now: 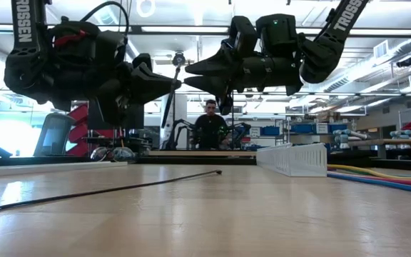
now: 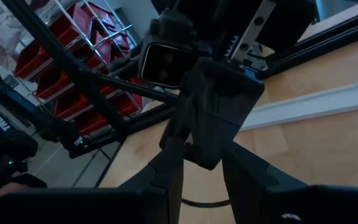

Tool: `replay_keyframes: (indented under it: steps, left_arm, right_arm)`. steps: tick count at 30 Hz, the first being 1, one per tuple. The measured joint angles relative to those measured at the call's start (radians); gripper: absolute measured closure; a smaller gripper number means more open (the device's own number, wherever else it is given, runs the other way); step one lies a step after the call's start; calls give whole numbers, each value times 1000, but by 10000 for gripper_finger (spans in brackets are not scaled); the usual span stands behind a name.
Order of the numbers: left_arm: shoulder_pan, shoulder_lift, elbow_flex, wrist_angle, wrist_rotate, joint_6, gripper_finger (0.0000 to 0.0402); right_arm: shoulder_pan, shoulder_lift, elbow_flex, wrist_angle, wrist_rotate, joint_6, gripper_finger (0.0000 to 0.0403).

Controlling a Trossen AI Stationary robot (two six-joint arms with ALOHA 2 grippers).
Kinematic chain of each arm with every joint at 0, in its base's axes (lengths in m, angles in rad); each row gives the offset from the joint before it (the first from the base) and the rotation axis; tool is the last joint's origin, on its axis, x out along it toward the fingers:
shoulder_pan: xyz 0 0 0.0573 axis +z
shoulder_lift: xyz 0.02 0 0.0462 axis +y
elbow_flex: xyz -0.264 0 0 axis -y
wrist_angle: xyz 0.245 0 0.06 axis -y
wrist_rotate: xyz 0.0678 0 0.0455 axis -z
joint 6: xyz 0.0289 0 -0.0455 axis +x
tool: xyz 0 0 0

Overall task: Ziptie cables
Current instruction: Prepare the black zip tie

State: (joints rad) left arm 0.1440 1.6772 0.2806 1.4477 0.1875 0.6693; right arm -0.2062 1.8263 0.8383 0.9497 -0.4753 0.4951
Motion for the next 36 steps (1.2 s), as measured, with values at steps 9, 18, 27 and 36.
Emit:
replay_keyframes:
  steps: [9,18,27,36]
  left_arm:
    - [0,0,2,-7,0,-20,400]
    - [0,0,75,-134,0,-26,400]
    - [0,0,79,-128,0,-22,400]
    - [1,0,79,-140,30,-52,400]
  right_arm:
    - [0,0,0,63,9,0,304]
    - [-2,0,0,53,5,-1,311]
    - [-2,0,0,27,-12,-49,387]
    - [-36,-1,0,21,22,-158,402]
